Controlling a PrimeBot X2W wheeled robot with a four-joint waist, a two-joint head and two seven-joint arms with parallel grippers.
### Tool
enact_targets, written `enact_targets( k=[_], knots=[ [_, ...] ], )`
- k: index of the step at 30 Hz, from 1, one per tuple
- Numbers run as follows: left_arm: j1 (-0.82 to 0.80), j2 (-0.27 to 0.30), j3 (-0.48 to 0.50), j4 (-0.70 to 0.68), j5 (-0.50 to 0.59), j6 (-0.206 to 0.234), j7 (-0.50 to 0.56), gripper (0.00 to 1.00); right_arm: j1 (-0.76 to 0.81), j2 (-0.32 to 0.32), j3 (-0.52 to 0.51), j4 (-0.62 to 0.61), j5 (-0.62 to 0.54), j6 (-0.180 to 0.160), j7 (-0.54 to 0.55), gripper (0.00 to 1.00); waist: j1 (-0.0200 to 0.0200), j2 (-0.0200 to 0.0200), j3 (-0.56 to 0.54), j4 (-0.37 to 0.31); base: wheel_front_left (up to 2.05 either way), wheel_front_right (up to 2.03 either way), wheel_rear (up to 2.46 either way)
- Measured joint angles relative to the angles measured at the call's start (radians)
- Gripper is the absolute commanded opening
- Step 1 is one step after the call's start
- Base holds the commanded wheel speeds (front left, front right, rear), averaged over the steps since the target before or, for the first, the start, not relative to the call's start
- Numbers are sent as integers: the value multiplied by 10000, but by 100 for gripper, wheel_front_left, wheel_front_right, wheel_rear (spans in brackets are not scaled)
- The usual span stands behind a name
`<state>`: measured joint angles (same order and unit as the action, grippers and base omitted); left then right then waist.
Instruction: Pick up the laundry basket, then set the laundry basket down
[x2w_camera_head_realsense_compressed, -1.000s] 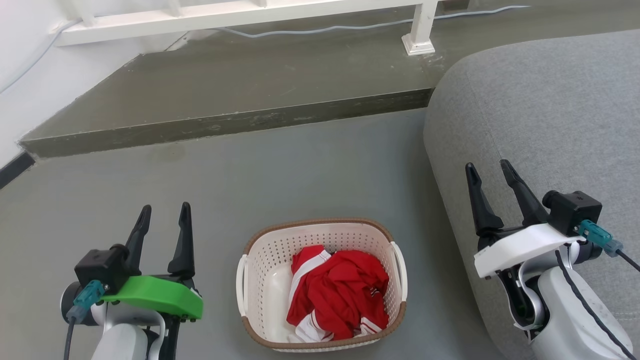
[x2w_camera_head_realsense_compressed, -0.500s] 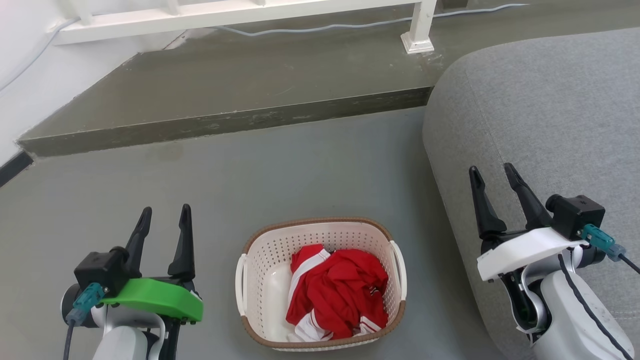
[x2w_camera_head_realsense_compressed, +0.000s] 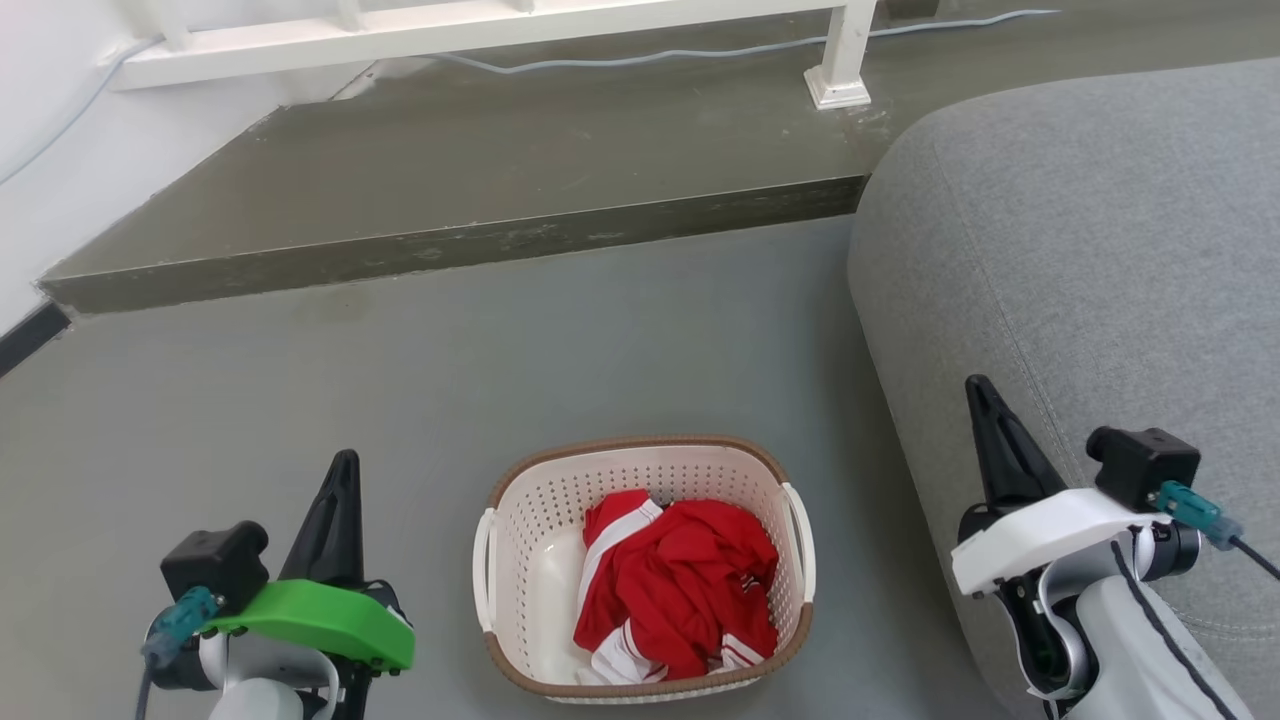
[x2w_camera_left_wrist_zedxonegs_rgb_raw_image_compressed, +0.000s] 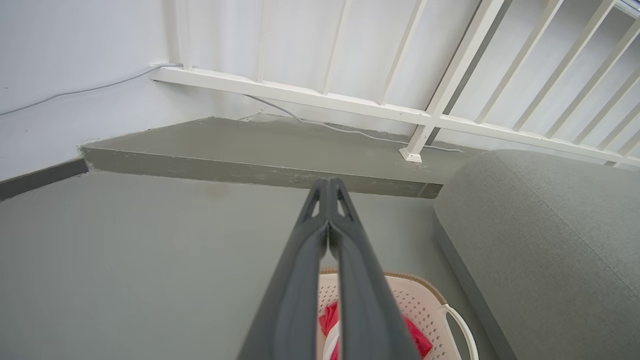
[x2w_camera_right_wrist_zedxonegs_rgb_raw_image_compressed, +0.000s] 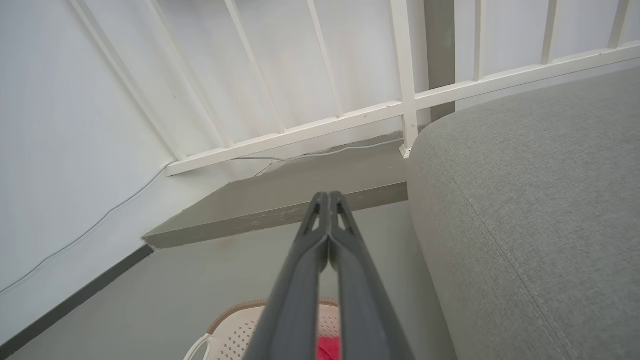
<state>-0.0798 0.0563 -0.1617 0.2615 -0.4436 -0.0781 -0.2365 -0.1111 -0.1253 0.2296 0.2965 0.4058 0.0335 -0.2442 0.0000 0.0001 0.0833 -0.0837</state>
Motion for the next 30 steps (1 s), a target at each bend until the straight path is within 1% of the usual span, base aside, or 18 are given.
enact_targets(
  k=[10, 13, 21, 24, 30],
  knots=[
    [0, -19, 267, 100, -1494, -10, 433, 0, 0, 75, -330, -10, 1563, 17, 385, 0, 0, 0, -106, 107, 0, 0, 0],
    [0, -21, 328, 107, -1787, -23, 525, 0, 0, 98, -441, -21, 1900, 96, 449, 0, 0, 0, -131, 134, 0, 0, 0],
    [0, -33, 558, 125, -2694, -86, 825, 0, 1, 174, -746, -42, 2840, 107, 786, 0, 0, 0, -196, 205, 0, 0, 0],
    [0, -36, 627, 128, -3032, -96, 965, 0, 2, 209, -867, -46, 3216, 190, 901, 0, 0, 0, -221, 231, 0, 0, 0],
    [0, -59, 759, 138, -3731, -96, 1151, 0, 2, 278, -1076, -50, 3958, 194, 1124, 0, 0, 0, -270, 282, 0, 0, 0]
  ],
)
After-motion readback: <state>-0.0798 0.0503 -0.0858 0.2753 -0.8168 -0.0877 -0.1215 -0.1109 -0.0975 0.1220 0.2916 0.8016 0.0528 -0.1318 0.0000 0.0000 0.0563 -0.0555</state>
